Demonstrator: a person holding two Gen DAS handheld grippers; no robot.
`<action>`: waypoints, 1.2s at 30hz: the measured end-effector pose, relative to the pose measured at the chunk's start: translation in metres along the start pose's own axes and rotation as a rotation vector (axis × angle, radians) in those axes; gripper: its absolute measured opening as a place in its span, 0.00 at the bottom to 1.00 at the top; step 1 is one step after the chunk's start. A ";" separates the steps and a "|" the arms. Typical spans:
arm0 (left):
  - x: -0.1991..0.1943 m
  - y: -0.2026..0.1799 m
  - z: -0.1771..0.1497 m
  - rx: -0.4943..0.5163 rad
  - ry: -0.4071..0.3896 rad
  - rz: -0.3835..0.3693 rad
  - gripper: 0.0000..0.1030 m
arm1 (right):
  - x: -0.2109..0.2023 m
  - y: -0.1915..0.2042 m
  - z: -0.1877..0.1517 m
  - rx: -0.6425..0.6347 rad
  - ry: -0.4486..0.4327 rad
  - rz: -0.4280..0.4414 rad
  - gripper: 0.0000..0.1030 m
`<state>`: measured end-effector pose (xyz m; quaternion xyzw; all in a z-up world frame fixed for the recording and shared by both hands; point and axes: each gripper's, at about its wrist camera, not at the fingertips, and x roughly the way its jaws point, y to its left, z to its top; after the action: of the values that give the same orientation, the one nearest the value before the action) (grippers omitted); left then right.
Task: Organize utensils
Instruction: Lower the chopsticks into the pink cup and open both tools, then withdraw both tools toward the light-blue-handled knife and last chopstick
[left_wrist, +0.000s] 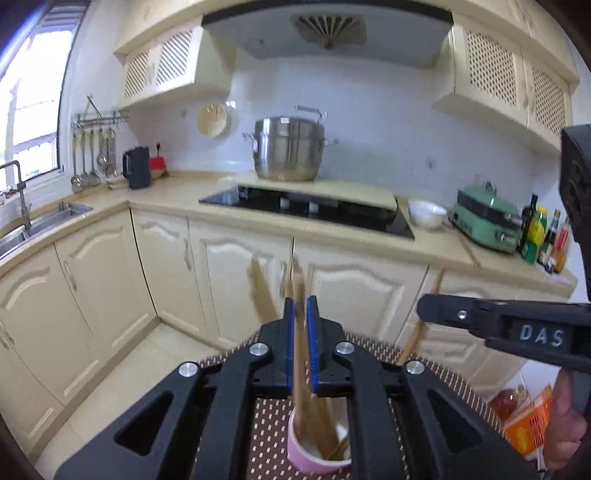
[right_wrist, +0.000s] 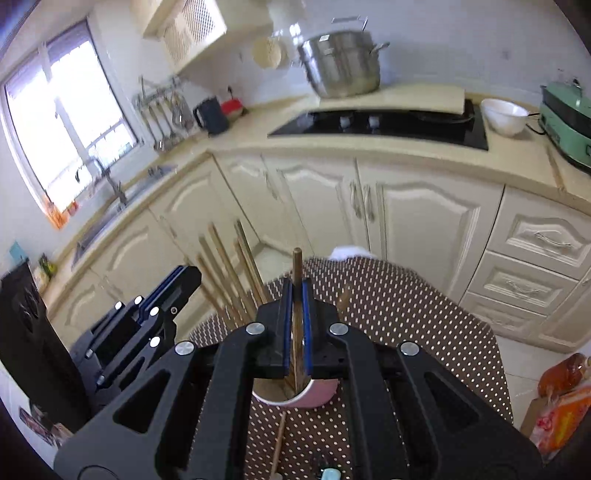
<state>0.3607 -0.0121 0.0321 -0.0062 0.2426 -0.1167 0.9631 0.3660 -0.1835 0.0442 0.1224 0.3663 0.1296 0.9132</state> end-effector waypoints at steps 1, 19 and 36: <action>0.001 0.003 -0.004 -0.003 0.014 0.006 0.18 | 0.001 0.001 -0.003 -0.009 -0.009 -0.016 0.06; -0.036 0.024 -0.033 -0.023 0.039 0.029 0.31 | -0.019 0.012 -0.040 -0.051 0.007 -0.072 0.59; -0.087 0.018 -0.061 -0.007 0.039 0.040 0.42 | -0.037 0.018 -0.089 -0.024 0.099 -0.115 0.62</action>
<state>0.2613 0.0277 0.0179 -0.0024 0.2619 -0.0966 0.9602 0.2753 -0.1672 0.0116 0.0838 0.4158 0.0871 0.9014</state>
